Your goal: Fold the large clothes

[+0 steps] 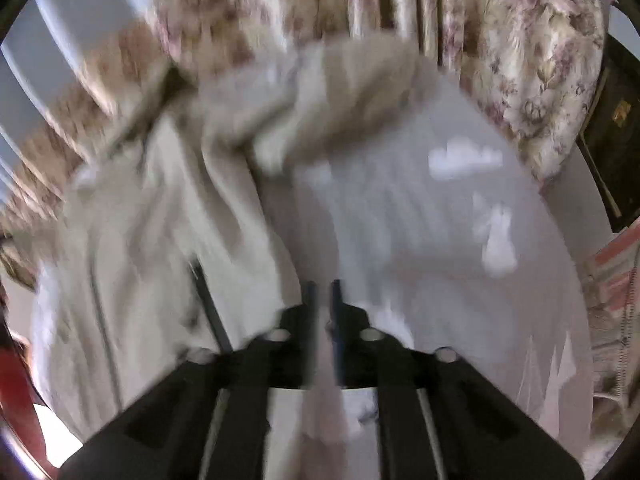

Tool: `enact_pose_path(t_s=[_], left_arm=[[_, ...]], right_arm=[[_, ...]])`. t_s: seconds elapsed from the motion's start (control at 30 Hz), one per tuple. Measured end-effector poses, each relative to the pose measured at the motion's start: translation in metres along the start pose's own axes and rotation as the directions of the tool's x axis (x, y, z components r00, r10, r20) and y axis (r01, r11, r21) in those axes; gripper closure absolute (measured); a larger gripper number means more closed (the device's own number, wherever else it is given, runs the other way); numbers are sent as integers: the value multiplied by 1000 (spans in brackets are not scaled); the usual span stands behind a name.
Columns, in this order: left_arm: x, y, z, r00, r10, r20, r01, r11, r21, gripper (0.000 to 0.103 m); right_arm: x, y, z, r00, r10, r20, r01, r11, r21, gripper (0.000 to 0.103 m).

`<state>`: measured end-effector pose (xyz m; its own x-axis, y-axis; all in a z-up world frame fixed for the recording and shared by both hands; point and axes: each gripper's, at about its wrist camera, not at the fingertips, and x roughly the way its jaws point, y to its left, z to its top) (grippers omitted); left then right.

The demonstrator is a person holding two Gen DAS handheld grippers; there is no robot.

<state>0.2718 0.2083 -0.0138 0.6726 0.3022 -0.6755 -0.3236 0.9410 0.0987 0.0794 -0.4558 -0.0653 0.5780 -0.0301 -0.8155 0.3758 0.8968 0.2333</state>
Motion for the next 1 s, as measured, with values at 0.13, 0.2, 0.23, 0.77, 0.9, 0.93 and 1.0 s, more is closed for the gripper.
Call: enact_pose_path(t_s=[0.13, 0.2, 0.23, 0.77, 0.9, 0.93, 1.0], left_arm=[[-68, -74, -8, 973, -216, 78, 208, 973, 101, 103], [-93, -126, -12, 928, -369, 52, 359, 922, 146, 103], [-100, -148, -14, 903, -428, 24, 419, 893, 165, 103], [-144, -296, -86, 786, -543, -294, 617, 675, 405, 12], [-155, -228, -59, 879, -473, -70, 462, 802, 379, 3], [-143, -210, -56, 921, -389, -27, 371, 855, 362, 3], [-110, -189, -54, 966, -258, -21, 250, 911, 328, 3]], right_arm=[[10, 44, 45, 984, -78, 160, 103, 983, -153, 25], [24, 63, 66, 985, -71, 160, 103, 974, -200, 25], [32, 75, 78, 985, -67, 162, 103, 968, -228, 25], [67, 61, 114, 993, -45, 107, 66, 978, -199, 25], [53, 55, 118, 993, 66, 96, -51, 987, -150, 25], [50, 59, 118, 992, 81, 91, -67, 986, -152, 25], [48, 75, 120, 988, 134, 71, -121, 978, -167, 25]])
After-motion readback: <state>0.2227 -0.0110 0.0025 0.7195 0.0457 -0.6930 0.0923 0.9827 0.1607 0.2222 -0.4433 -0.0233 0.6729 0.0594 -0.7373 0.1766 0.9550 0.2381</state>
